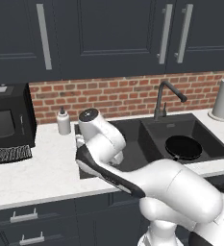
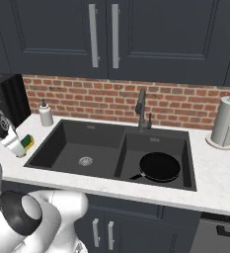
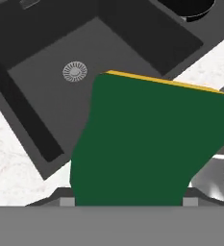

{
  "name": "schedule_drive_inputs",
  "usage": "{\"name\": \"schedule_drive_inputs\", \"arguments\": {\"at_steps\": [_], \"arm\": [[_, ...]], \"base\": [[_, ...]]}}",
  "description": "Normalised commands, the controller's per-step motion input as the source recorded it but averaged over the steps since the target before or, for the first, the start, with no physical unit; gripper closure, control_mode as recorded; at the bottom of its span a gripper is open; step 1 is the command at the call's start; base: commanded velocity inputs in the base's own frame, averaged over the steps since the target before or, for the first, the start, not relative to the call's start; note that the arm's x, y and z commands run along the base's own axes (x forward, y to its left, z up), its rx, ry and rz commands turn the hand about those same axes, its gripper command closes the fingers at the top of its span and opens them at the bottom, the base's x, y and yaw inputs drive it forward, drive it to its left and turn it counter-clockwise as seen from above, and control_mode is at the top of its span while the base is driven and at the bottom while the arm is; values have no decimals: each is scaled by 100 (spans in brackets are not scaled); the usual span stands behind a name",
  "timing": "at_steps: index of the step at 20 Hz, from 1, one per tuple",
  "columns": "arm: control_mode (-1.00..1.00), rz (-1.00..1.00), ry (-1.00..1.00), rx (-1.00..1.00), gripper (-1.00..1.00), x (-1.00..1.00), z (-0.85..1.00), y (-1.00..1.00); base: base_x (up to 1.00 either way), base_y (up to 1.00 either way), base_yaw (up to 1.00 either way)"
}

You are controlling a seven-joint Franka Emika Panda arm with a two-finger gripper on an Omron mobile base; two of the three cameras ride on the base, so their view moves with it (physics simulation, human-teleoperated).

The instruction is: Pick the pan and sponge and place them into the sink. Then turn on the water.

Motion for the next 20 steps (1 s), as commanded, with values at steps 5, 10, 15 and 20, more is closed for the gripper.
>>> {"name": "schedule_drive_inputs", "arguments": {"at_steps": [5,10,15,20], "arm": [[-100,-11,-20,7,100,-32,52,-94],[-100,-3,-18,7,100,-21,45,-94],[-100,0,-1,15,100,-5,43,-96],[-100,0,0,16,100,0,35,-100]], "base": [[0,0,0],[0,0,0],[0,0,0],[0,0,0]]}}
